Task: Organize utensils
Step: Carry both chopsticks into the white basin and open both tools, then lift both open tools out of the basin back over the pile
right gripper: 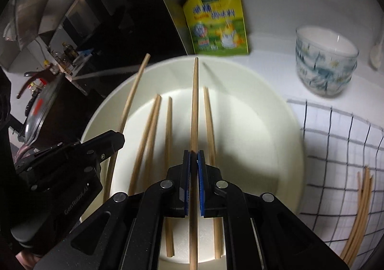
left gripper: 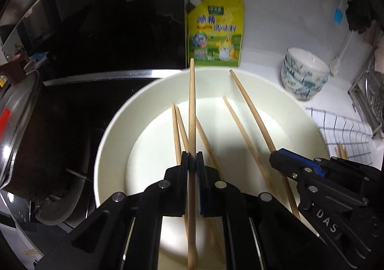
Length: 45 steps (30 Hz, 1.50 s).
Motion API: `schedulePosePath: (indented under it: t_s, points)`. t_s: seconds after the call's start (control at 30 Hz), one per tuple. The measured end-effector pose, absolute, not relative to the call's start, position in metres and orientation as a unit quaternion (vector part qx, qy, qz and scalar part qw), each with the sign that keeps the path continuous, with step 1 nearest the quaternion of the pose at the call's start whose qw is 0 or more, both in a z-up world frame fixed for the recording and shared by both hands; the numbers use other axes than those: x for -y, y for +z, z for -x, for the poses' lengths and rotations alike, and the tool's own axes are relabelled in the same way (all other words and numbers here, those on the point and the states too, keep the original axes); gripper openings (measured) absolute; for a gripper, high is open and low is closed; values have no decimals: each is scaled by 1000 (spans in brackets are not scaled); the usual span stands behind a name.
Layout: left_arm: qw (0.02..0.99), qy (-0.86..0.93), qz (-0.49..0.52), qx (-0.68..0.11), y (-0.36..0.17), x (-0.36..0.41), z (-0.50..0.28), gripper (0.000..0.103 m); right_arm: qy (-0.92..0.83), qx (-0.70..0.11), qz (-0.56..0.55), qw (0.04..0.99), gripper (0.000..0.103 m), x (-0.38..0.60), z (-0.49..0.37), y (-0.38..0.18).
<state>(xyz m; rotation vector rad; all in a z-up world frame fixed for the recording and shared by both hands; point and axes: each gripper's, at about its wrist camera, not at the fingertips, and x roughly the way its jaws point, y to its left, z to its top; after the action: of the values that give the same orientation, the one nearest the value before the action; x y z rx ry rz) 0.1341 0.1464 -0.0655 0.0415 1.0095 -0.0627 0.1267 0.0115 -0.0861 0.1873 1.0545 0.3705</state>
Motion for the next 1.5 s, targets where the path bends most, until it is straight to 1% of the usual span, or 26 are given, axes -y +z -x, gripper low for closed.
schedulePosePath:
  t_s: [0.2,0.33,0.37,0.4,0.43,0.47,0.5,0.57,0.7,1.17,1.33,1.5]
  points:
    - [862,-35,-15,-506,-86,-150,-136,8,157,-525,-93,831,6,-8,-131,-109]
    - [859,-32,-9,-511,-90,-152,-136,9,155,-526,-91,831,6,-5,-129,-112]
    - [859,-31,-7,-512,-89,-153,-136,16,155,-525,-90,832,6,-5,-129,-111]
    - [859,-29,-4,-511,-88,-154,-136,27,153,-523,-91,834,7,-4,-128,-109]
    - [861,-25,-3,-509,-86,-156,-136,33,152,-520,-92,836,10,-3,-127,-108]
    - [863,-21,-1,-505,-83,-157,-135,46,150,-515,-94,838,11,-2,-126,-105]
    - [866,-17,-1,-500,-80,-159,-133,51,150,-511,-94,842,12,0,-125,-102]
    - [869,-12,0,-495,-75,-161,-132,51,147,-506,-92,845,12,1,-123,-97]
    - [870,-6,1,-494,-68,-163,-126,56,148,-500,-95,848,12,8,-113,-90]
    - [872,-7,0,-489,-44,-143,-95,57,146,-486,-96,856,15,36,-79,-61]
    - [873,-15,4,-488,-35,-127,-82,57,144,-480,-96,860,20,52,-66,-51]
    - [875,-24,2,-483,-27,-104,-69,58,138,-473,-94,865,23,77,-48,-42]
